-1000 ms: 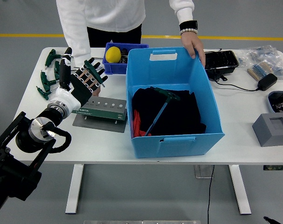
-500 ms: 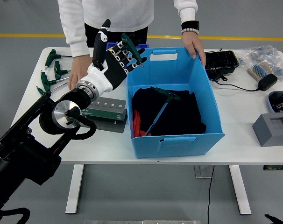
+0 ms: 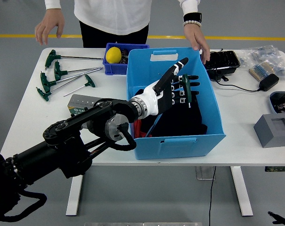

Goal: Lift tool from toolbox,place it in box,lift tool from toolbox,place it in box

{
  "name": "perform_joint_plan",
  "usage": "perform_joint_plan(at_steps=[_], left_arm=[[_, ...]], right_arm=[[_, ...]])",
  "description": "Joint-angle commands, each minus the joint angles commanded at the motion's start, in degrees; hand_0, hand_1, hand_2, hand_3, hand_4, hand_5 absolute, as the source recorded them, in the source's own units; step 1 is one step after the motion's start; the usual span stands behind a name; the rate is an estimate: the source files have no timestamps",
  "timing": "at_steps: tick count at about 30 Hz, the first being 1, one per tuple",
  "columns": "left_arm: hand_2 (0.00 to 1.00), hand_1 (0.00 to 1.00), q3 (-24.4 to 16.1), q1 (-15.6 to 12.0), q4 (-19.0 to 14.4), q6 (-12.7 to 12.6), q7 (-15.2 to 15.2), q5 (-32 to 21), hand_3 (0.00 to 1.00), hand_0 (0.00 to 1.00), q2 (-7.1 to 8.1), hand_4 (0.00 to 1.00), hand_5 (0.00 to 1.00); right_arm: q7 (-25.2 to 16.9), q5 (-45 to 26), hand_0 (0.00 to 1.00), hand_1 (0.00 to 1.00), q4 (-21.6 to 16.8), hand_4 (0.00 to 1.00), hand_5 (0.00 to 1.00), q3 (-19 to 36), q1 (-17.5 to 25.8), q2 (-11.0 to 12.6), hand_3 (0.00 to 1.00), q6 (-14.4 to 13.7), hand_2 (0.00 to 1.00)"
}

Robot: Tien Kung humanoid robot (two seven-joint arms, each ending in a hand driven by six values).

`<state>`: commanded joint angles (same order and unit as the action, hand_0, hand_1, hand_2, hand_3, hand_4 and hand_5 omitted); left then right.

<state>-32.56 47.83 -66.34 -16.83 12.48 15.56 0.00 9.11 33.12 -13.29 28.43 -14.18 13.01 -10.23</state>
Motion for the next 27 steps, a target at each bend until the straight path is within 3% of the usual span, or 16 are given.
perform_joint_plan(at_steps=[4, 5, 6, 10, 11, 12, 19, 23, 27], left_arm=[[0.742, 0.667, 2.8, 2.5, 5.9, 1.7, 1.9, 2.6, 0.679, 0.565, 0.0, 0.831, 0.889], [0.774, 0.682, 3.5, 3.4, 7.4, 2.5, 3.0, 3.9, 0.799, 0.585, 0.0, 0.837, 0.93], [0.774, 0.682, 3.9, 4.1, 8.7, 3.1, 3.9, 5.2, 0.799, 0.585, 0.0, 0.837, 0.93], [0.774, 0.682, 4.7, 7.1, 12.4, 6.3, 7.7, 11.8, 0.799, 0.585, 0.0, 0.837, 0.93], [0.794, 0.701, 4.8, 7.6, 12.8, 7.1, 8.5, 13.3, 0.837, 0.597, 0.0, 0.878, 0.998], [0.794, 0.701, 5.1, 8.5, 13.4, 8.4, 9.8, 15.3, 0.837, 0.597, 0.0, 0.878, 0.998], [0.82, 0.705, 4.8, 11.3, 14.7, 15.6, 16.0, 28.1, 0.862, 0.588, 0.0, 0.902, 0.998], [0.819, 0.702, 3.9, 11.6, 13.6, 19.5, 18.4, 36.8, 0.867, 0.577, 0.0, 0.919, 0.998], [0.819, 0.702, 2.6, 11.1, 11.4, 21.8, 19.5, 45.4, 0.867, 0.577, 0.0, 0.919, 0.998]], right_arm=[[-0.1, -0.7, 0.618, 0.59, 0.0, 0.789, 0.655, 0.0, 0.0, 0.1, 0.548, -0.2, 0.655], [-0.2, -0.7, 0.616, 0.589, 0.0, 0.789, 0.657, 0.0, 0.0, 0.2, 0.547, -0.3, 0.654], [-0.2, -0.8, 0.616, 0.589, 0.0, 0.789, 0.657, 0.0, 0.0, 0.2, 0.547, -0.3, 0.654], [-0.1, -0.5, 0.616, 0.589, 0.0, 0.789, 0.657, 0.1, -0.1, 0.2, 0.547, -0.3, 0.654], [-0.1, -0.4, 0.616, 0.587, 0.0, 0.789, 0.655, 0.1, -0.1, 0.3, 0.547, -0.3, 0.654], [-0.1, -0.3, 0.616, 0.587, 0.0, 0.789, 0.655, 0.2, -0.1, 0.3, 0.547, -0.2, 0.654], [0.1, 0.4, 0.616, 0.587, 0.0, 0.789, 0.655, 0.6, 0.0, 0.3, 0.546, -0.1, 0.653], [0.2, 0.6, 0.616, 0.587, 0.0, 0.79, 0.654, 0.8, 0.2, 0.3, 0.547, -0.2, 0.653], [0.2, 0.6, 0.616, 0.587, 0.0, 0.79, 0.654, 0.8, 0.3, 0.2, 0.547, -0.2, 0.653]])
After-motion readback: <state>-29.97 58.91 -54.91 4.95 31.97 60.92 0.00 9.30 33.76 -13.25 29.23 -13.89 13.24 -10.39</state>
